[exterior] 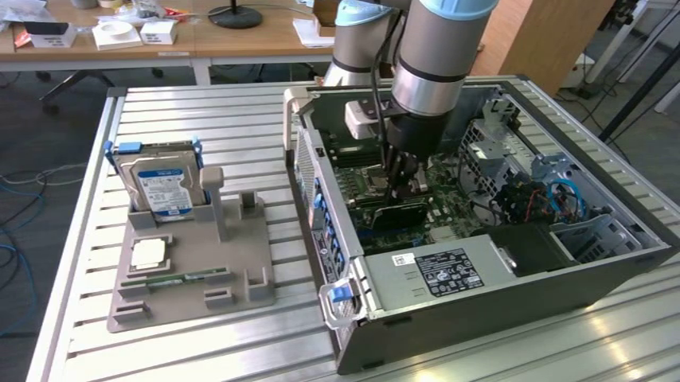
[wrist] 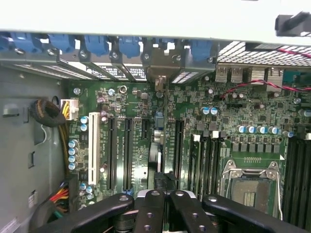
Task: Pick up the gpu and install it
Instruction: 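Press down on the gpu until it lock into place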
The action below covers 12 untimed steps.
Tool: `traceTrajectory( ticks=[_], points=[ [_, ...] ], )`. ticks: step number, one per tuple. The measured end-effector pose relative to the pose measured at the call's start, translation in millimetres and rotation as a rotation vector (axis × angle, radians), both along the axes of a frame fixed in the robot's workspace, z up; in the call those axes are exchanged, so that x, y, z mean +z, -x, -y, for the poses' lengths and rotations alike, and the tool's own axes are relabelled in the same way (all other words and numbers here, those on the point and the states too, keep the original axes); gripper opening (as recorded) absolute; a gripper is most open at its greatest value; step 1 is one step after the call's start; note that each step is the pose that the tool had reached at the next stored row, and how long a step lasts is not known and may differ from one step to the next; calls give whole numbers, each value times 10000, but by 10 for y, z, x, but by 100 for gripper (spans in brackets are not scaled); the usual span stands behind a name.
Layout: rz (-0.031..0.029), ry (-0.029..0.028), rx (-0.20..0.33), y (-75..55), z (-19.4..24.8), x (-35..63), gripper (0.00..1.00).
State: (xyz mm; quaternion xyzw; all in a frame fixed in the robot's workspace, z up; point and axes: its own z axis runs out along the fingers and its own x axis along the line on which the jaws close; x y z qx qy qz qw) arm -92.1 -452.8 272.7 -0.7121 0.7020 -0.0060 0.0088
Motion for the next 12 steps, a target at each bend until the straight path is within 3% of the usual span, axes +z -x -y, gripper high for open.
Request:
traceTrajectory(
  ticks=[12],
  points=[
    [1, 2, -1, 0, 0, 324, 10]
  ],
)
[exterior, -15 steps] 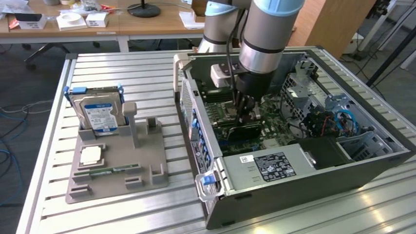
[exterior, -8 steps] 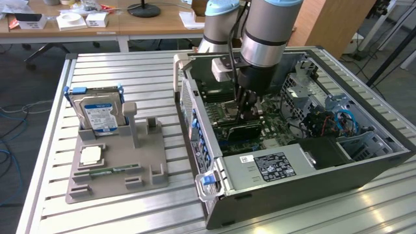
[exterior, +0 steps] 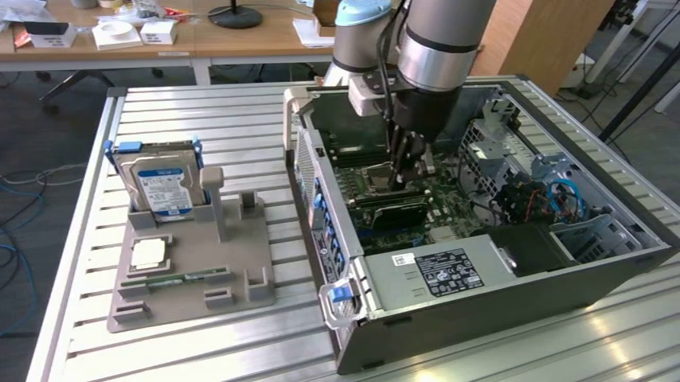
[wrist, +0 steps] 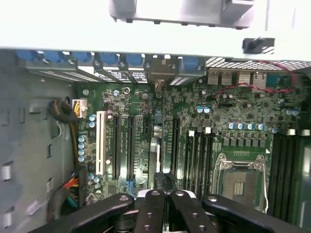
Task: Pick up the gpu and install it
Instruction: 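Press down on the gpu until it lock into place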
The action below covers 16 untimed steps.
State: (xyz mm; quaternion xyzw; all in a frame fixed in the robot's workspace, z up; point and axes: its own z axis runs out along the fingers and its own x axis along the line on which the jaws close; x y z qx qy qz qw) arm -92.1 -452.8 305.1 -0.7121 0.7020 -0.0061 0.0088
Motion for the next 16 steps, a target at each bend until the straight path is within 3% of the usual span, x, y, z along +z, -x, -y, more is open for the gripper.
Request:
traceTrajectory(
  ticks=[10, 16],
  points=[
    [-1, 0, -14, 0, 0, 351, 10],
    [-2, 1, -55, 0, 0, 498, 10]
  ],
)
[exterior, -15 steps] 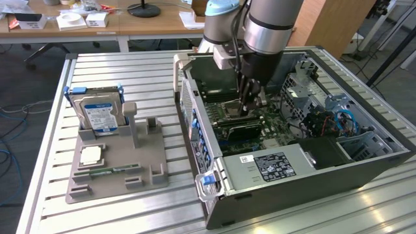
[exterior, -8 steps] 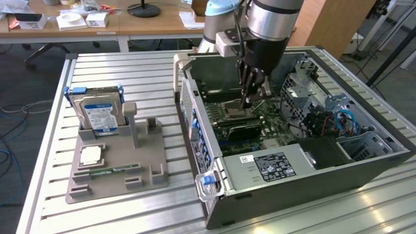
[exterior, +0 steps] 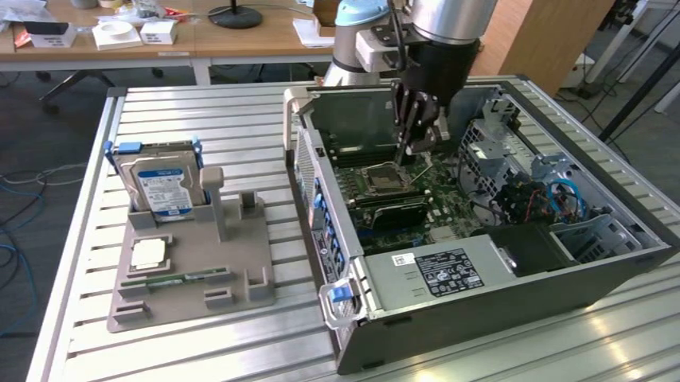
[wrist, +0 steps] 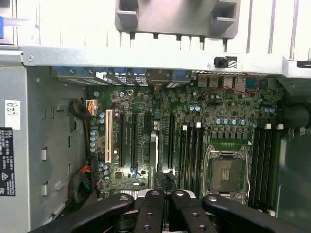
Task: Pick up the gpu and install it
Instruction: 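Press down on the gpu until it lock into place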
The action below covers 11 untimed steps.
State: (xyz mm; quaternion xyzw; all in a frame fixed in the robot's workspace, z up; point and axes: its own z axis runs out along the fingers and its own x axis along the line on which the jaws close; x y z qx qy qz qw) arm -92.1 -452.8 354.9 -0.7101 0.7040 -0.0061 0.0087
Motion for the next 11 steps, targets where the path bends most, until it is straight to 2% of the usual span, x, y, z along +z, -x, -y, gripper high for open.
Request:
traceTrajectory(
  ticks=[11],
  points=[
    [0, 0, -22, 0, 0, 139, 10]
  ],
)
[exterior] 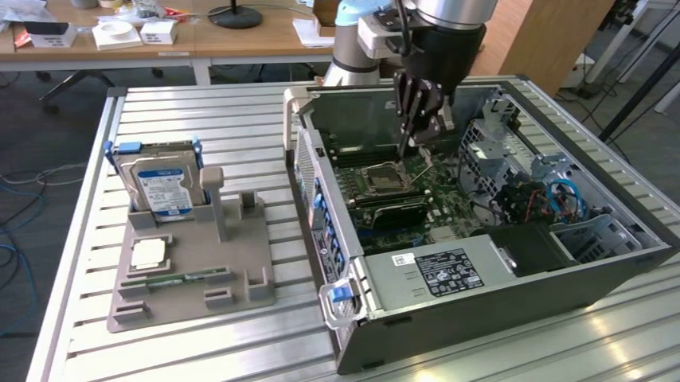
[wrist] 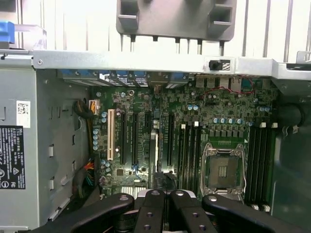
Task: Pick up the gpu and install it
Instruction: 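Press down on the gpu until it lock into place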
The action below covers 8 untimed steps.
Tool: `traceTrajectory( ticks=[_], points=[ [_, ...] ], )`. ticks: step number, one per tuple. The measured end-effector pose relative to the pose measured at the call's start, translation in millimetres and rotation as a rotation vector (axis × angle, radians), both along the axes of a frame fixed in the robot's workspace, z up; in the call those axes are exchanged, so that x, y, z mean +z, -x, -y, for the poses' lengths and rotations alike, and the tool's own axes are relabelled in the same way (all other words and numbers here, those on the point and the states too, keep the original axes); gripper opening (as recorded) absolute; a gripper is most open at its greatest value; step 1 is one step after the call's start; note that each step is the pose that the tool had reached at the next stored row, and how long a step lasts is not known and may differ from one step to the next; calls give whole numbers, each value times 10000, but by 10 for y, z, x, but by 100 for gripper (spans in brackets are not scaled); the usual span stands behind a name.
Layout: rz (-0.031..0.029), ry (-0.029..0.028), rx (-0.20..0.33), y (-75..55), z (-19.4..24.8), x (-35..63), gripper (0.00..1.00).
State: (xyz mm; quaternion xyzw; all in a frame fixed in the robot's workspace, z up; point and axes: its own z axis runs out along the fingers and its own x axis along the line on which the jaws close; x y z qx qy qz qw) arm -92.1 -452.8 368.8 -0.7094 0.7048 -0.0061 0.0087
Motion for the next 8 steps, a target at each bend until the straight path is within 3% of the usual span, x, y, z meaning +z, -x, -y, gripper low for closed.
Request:
traceTrajectory(
  ticks=[8],
  points=[
    [0, 0, -4, 0, 0, 43, 10]
  ],
)
